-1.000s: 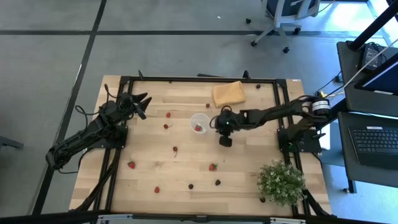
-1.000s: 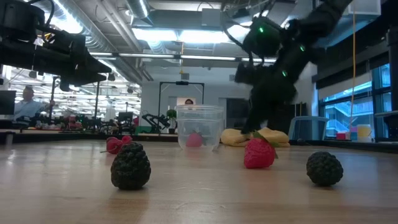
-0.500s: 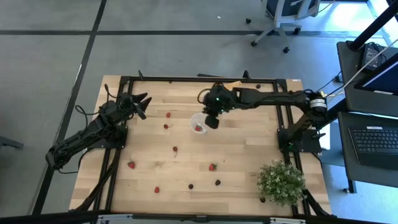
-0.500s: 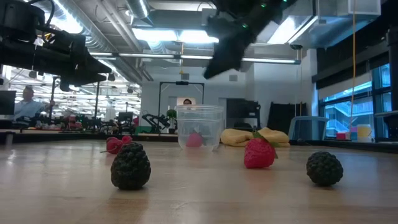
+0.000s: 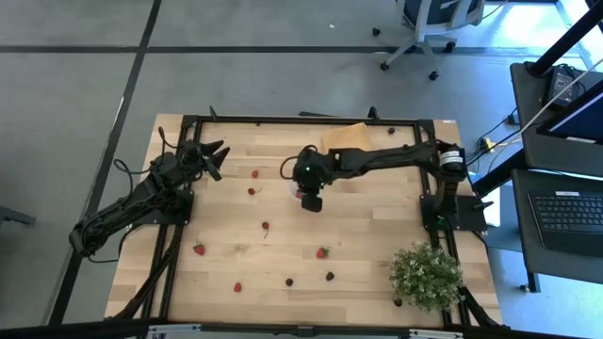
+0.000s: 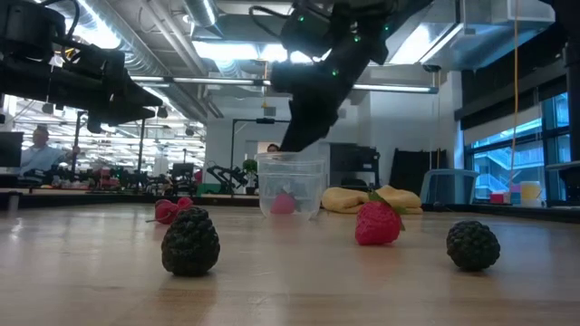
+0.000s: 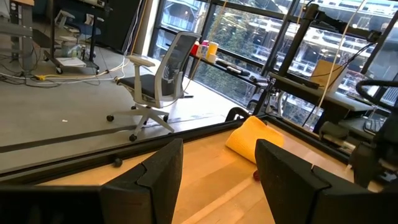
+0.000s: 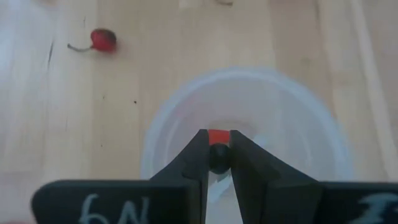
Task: Pick and placing Produce into tupperware
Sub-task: Put the bottom blueberry into the transparent container, then put the top red cherry into the transparent container
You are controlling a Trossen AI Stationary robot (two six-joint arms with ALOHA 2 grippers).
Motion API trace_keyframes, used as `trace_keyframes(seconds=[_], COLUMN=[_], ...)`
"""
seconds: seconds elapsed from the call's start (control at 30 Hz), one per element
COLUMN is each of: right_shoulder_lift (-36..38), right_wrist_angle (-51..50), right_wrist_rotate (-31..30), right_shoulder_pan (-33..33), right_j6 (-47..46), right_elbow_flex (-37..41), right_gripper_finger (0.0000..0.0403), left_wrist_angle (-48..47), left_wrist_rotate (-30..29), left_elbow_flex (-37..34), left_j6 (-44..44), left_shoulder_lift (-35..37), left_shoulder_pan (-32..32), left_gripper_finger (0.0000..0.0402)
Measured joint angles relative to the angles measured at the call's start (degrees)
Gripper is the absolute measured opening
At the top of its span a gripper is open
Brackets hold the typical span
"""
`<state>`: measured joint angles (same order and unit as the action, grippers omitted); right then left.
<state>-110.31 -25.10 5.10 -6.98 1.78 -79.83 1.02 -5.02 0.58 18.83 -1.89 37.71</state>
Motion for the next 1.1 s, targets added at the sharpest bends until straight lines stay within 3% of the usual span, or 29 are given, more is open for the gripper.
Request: trace_keyframes(seconds=[0.23,0.9,1.1], right_shoulder_lift=[-1.20,-1.20,0.40], right_wrist_angle=[0.09,-0.01,-5.46], right_wrist_rotate=[0.04,-0.04,-0.04], right_shoulder_pan=[0.11,0.08,-0.64], right_j6=[0.28,-0.05,0.46], right_elbow_flex=[-0.02,-0.02,-4.23], right_gripper_finger=[0.0059,0.0146,0.0158], left_wrist_angle=[0.00,0.00,0.00], left_wrist_rotate=[0.00,0.00,-0.01], left_elbow_flex=[0.00,0.00,0.00], left_j6=[-0.02,-0.04,-0.03], left_shoulder_lift=[0.00,0.00,0.01], left_shoulder_pan=[-0.02,-0.02,-0.01], left_gripper_finger=[0.0193,0.0193,0.0193])
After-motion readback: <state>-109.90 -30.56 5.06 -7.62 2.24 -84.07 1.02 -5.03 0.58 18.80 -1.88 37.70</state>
